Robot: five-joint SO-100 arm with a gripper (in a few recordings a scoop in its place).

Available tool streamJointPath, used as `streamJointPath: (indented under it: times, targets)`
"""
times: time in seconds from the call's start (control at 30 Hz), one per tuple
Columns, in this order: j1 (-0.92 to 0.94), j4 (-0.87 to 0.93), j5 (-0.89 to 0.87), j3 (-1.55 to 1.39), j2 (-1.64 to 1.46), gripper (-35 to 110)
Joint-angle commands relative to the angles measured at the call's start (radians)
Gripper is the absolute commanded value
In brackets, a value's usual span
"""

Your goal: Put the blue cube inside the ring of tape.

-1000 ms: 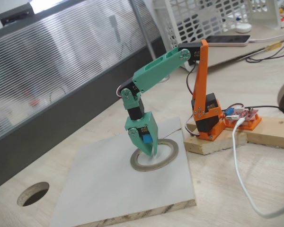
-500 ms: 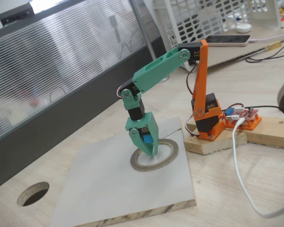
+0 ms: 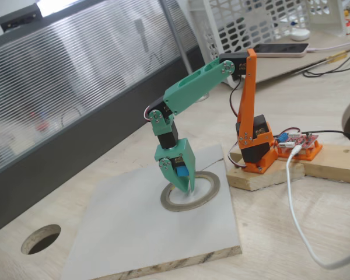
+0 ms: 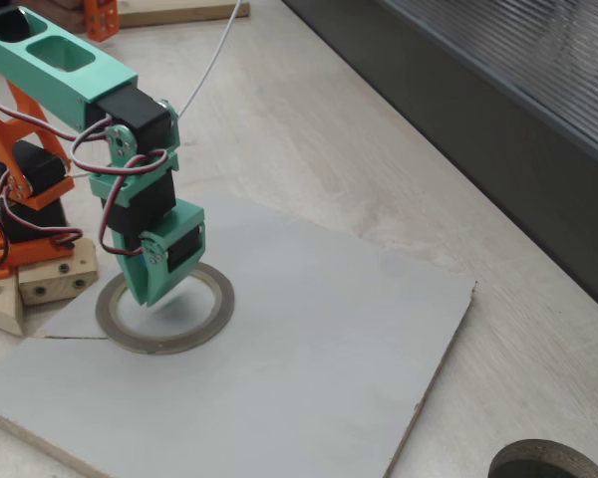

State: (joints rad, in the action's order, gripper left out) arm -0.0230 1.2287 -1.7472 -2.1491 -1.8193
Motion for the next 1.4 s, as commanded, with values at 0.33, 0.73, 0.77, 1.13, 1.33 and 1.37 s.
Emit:
streamJointPath:
  times: [0.33, 0.73, 0.77, 1.13, 1.33, 1.37]
  targets:
    - [-0.012, 0.031, -0.015, -0.002, -0.015, 30]
    - [-0.012, 0.141, -0.017, 0.0, -0.021, 41]
    - [-0.012, 0.141, -0.017, 0.002, -0.025, 41]
    - [-0.012, 0.143, -0.017, 0.015, -0.031, 41]
    - [-0.012, 0.143, -0.014, 0.032, -0.032, 41]
    - [-0.012, 0.143, -0.014, 0.052, -0.032, 41]
